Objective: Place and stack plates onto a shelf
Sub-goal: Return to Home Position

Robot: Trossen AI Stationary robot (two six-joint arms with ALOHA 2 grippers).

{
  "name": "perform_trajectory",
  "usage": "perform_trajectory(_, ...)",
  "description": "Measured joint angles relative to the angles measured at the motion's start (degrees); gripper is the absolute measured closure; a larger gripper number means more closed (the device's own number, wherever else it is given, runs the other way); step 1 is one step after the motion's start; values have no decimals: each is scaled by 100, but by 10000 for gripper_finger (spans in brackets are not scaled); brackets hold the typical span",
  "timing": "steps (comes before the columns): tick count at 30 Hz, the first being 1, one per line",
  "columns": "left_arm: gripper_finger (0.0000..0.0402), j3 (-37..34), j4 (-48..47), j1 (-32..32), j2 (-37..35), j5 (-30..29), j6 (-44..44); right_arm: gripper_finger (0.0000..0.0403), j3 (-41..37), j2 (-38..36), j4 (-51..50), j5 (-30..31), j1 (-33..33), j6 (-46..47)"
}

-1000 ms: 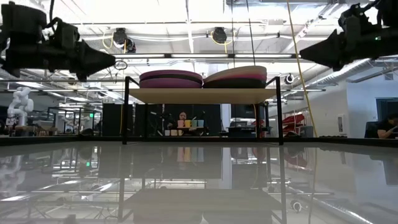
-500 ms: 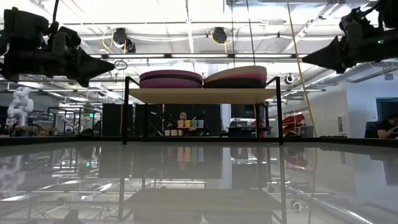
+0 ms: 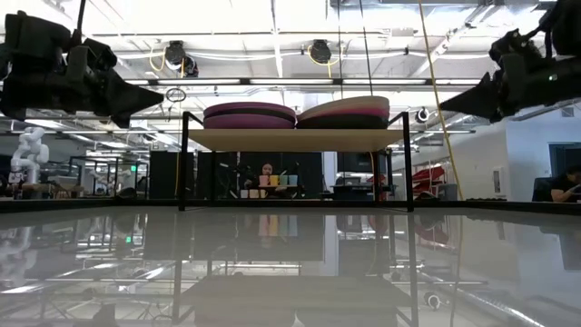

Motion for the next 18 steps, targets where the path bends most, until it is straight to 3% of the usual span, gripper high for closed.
perform_trajectory(8, 393, 0, -6, 0, 2, 281, -199, 403, -596, 22, 1031, -109, 0, -75)
perform_trajectory(18, 391, 0, 2, 0, 7, 208, -164, 403, -607, 28, 1036, -151, 0, 58)
